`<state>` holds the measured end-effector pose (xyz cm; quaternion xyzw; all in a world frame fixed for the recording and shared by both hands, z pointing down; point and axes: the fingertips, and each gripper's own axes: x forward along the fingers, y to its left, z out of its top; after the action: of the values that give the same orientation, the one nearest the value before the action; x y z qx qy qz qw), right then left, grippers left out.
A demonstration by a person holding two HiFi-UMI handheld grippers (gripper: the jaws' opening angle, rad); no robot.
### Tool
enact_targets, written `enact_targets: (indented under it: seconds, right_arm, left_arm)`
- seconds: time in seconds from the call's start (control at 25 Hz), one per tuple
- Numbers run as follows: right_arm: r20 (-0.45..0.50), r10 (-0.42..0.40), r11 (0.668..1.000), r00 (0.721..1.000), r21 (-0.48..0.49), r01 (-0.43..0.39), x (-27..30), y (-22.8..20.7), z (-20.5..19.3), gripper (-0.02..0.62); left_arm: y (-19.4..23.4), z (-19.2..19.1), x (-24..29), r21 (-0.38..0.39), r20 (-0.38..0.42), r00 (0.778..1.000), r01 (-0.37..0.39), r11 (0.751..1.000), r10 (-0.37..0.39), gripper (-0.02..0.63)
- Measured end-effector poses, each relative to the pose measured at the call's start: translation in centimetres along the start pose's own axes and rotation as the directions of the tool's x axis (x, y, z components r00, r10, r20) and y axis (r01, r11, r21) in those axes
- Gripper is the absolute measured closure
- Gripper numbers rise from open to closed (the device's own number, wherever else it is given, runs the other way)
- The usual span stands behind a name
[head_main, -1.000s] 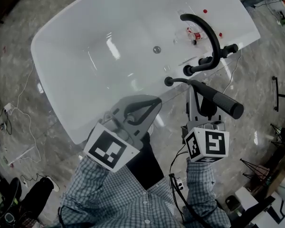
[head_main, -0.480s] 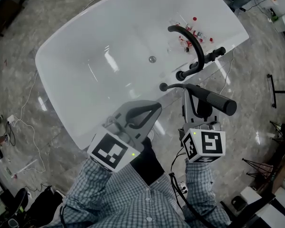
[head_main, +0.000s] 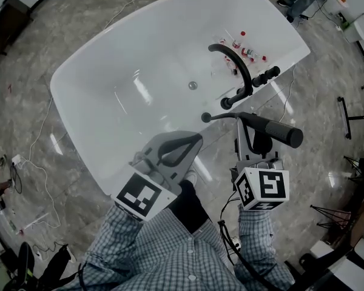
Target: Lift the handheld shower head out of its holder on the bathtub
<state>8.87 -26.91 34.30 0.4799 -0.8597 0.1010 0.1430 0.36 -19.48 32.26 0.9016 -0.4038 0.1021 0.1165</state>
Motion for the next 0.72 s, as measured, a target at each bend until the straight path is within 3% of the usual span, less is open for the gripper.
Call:
enact_targets:
  seconds: [0.44,0.72]
  right_arm:
    - [0.057,0.004,0.999,0.998,-0.033,-0.002,-1.5,-0.4,4.2,0.465]
    - [0.099,0.004,0.998,0.995,-0.059,0.001,-2.3,-0.7,7.1,0.465]
  left_arm:
    - [-0.5,3.6,-1.2,-0.03,0.056,0.998,-0.022,0.999,0.024,0.607]
    - [-0.4,5.8,-1.6,-0.002,0.072,0.997,-0.036,0.999,0.036,0.607]
